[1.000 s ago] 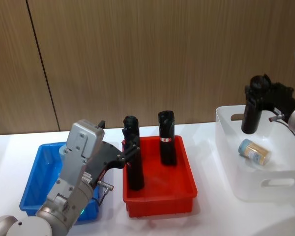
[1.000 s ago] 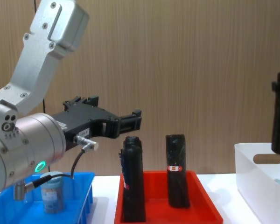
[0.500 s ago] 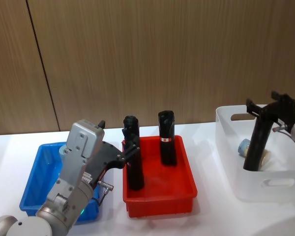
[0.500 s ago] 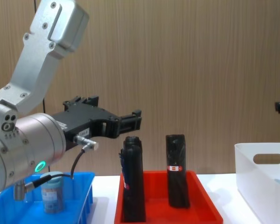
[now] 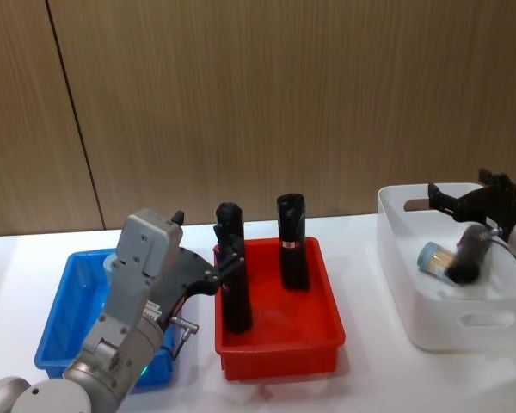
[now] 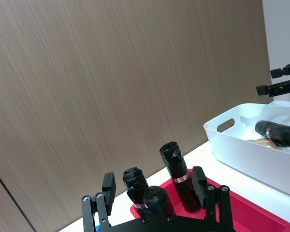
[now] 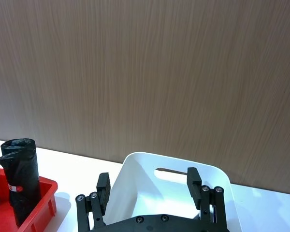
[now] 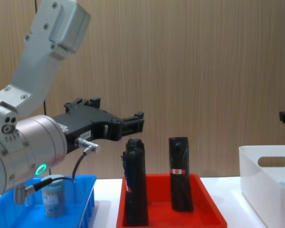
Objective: Pick the cotton swabs from the blue box and place them into the white box.
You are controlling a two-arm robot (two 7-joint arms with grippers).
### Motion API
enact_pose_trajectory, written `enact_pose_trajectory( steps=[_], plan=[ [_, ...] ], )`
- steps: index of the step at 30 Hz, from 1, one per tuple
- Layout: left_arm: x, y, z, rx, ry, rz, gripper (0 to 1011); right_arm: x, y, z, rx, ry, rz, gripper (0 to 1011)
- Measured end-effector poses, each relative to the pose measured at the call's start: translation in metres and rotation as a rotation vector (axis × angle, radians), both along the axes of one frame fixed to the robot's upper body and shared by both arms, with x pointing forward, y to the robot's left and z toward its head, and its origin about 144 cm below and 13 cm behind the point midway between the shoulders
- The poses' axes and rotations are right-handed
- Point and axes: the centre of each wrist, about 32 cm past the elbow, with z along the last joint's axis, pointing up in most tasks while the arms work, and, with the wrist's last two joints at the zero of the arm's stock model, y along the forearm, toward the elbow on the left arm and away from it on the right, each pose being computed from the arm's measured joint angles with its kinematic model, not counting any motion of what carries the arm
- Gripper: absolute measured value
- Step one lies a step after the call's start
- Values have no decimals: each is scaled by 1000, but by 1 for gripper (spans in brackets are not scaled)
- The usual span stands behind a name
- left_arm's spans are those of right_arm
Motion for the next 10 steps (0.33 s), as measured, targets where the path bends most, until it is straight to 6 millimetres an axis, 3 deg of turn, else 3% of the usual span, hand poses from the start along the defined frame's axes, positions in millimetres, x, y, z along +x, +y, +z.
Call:
enact_pose_trajectory(
  steps=[10],
  plan=[
    [0,0,0,0,0,0,1004,0,0,-2,2,4,-1,1002]
  ],
)
